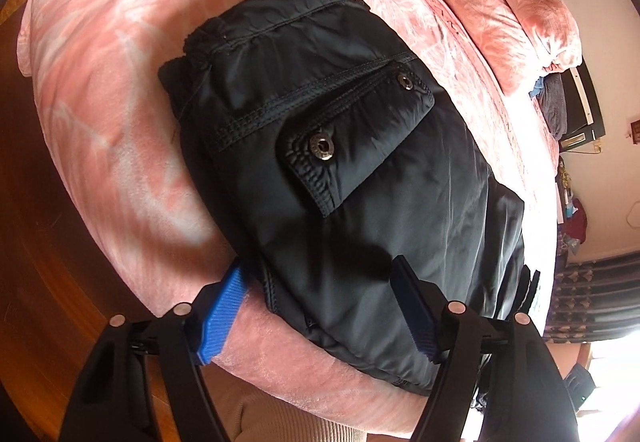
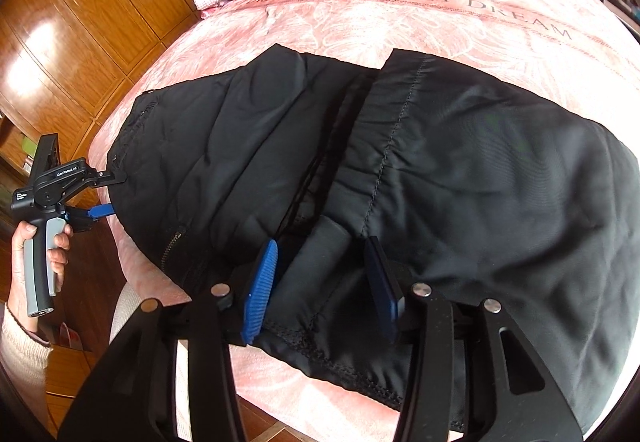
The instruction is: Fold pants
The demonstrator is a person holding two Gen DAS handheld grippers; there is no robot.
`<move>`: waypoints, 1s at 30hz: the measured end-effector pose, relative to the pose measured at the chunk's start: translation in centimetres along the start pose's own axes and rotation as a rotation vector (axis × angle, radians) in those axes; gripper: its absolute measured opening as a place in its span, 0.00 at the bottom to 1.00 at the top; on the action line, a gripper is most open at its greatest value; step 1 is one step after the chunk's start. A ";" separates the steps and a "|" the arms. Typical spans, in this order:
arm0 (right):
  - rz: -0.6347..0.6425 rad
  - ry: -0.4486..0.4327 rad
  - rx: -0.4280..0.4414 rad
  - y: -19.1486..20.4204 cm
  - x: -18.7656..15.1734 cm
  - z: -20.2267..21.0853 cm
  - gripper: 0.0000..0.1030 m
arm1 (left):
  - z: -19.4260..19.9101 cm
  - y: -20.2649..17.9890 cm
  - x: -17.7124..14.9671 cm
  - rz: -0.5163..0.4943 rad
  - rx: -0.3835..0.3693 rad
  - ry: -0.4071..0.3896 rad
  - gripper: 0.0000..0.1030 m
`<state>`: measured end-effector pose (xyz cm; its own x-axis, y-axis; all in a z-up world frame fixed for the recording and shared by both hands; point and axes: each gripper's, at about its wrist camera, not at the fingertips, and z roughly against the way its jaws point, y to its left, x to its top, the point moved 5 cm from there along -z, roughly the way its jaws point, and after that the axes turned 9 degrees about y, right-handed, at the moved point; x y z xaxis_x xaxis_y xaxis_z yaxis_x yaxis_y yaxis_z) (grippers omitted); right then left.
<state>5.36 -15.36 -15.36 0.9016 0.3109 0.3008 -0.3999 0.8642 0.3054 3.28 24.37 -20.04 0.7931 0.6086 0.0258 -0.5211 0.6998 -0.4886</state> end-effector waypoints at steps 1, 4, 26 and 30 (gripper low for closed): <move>0.001 0.001 -0.002 0.0 0.0 0.0 0.46 | -0.1 -0.1 0.0 0.002 -0.004 -0.001 0.64; 0.005 0.004 -0.001 0.1 0.0 -0.1 0.49 | -0.5 -0.4 -0.1 0.014 -0.013 -0.007 0.57; -0.005 -0.003 0.003 -0.3 -0.2 -0.7 0.50 | 4.2 -8.0 -1.3 -0.087 -0.115 -0.233 0.09; -0.023 -0.006 0.022 -0.4 -0.3 -0.5 0.50 | 4.6 -11.7 -2.2 -0.180 -0.094 -0.273 0.10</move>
<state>5.29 -15.65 -16.00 0.9095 0.2891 0.2989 -0.3830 0.8621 0.3317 6.16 16.54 -10.38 0.7493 0.5647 0.3459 -0.3386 0.7756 -0.5326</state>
